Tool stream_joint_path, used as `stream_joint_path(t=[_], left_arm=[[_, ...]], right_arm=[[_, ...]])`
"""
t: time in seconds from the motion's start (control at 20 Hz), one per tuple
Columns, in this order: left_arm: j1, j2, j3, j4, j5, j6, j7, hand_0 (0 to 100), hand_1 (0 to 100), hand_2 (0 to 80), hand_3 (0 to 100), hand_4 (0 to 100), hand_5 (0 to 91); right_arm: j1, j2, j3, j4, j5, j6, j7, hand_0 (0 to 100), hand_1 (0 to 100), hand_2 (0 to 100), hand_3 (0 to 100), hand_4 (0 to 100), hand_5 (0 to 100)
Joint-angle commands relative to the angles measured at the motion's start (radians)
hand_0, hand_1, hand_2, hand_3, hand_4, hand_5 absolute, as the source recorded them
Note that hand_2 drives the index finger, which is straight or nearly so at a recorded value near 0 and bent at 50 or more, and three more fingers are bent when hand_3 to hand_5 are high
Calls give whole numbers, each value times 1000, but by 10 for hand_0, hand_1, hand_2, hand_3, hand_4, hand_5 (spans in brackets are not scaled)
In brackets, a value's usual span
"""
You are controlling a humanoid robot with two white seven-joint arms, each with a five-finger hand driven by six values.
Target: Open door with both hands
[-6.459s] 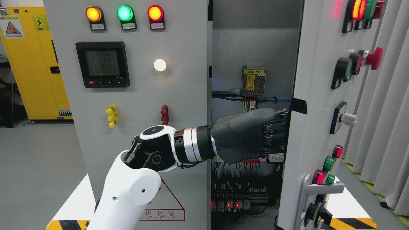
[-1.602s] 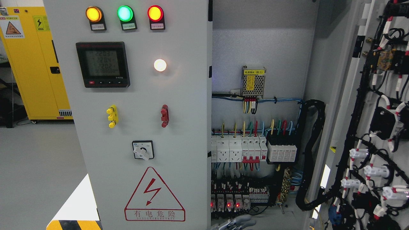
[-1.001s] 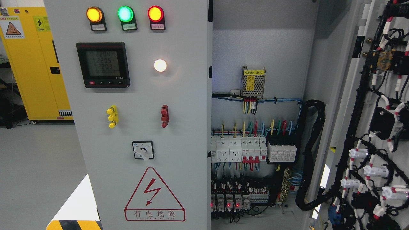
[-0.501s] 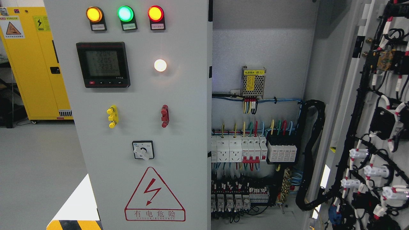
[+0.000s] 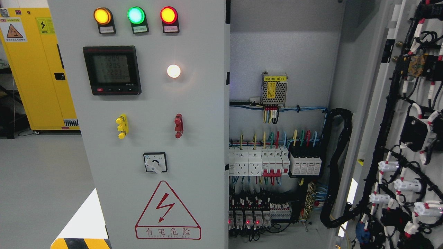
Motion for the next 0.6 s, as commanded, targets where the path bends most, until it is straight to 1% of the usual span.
stream_joint_path(t=[0.0, 0.1, 0.25, 0.35, 0.4, 0.5, 0.55], left_arm=[[22, -44, -2, 233, -68, -7, 67, 120, 556, 0, 0, 0, 0], [22, -47, -2, 229, -68, -7, 61, 120, 556, 0, 0, 0, 0], [20, -55, -2, 229, -68, -7, 59, 120, 556, 0, 0, 0, 0], [20, -56, -2, 226, -68, -8, 59, 120, 556, 0, 0, 0, 0], [17, -56, -2, 226, -68, -10, 59, 120, 556, 0, 0, 0, 0], [14, -56, -2, 225, -68, -11, 59, 120, 556, 0, 0, 0, 0], [11, -56, -2, 225, -68, -13, 59, 120, 556, 0, 0, 0, 0]], right_arm=[[54, -10, 0, -284, -1, -27, -1, 0, 500, 40, 0, 0, 0], [93, -8, -2, -430, -1, -29, -1, 0, 500, 40, 0, 0, 0], [155, 4, 8, -681, -3, -33, -1, 0, 500, 40, 0, 0, 0], [198, 1, 76, -878, -3, -32, -1, 0, 500, 40, 0, 0, 0], [204, 1, 96, -959, -3, -32, -1, 0, 500, 40, 0, 0, 0], [210, 12, 110, -1123, -3, -33, -1, 0, 500, 40, 0, 0, 0], [216, 26, 117, -1195, -3, -33, -1, 0, 500, 40, 0, 0, 0]])
